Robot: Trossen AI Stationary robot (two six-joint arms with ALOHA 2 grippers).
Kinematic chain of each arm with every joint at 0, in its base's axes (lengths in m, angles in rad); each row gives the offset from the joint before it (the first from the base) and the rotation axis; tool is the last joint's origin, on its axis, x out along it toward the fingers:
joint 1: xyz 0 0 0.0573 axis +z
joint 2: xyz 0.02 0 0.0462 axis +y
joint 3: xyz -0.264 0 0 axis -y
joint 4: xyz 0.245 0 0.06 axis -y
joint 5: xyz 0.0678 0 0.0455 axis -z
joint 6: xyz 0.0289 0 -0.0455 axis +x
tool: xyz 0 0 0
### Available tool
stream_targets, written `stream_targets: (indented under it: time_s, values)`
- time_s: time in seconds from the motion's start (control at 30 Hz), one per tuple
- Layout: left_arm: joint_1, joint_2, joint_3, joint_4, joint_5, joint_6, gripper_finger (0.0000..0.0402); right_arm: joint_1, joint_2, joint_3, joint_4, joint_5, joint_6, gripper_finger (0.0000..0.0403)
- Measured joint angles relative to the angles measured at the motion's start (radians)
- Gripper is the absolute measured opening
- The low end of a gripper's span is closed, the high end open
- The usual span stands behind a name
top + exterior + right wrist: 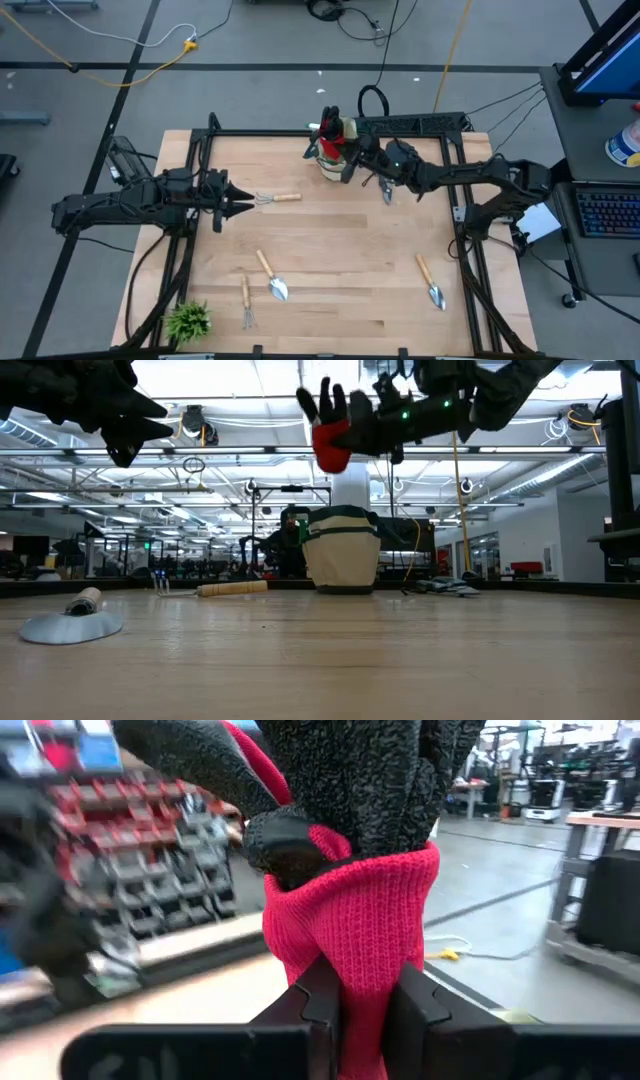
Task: Pick & Place Garden tools in Gardening bag
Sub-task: Put the gloves into the the gardening bag
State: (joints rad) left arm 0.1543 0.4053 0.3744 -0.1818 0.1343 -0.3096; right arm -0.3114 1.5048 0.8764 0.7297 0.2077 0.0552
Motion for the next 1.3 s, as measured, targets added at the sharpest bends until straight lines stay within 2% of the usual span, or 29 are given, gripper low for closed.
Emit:
stream_targets:
  time_s: [0.17, 0.43, 0.93, 1.3]
  values:
    - [0.0, 0.0, 0.0, 0.0, -0.006, 0.0, 0.0145, -0.046, 0.032, 0.0, -0.009, 0.005, -0.083, 0.0032]
    - [0.0, 0.0, 0.0, 0.0, -0.014, 0.0, 0.0145, -0.094, 0.032, 0.0, -0.017, -0.003, -0.067, 0.0033]
    - [0.0, 0.0, 0.0, 0.0, -0.032, -0.008, 0.0145, -0.092, 0.153, 0.007, 0.023, -0.026, -0.061, 0.0033]
    - [0.0, 0.0, 0.0, 0.0, -0.031, -0.003, 0.0145, -0.092, 0.151, 0.011, 0.023, -0.026, -0.075, 0.0052]
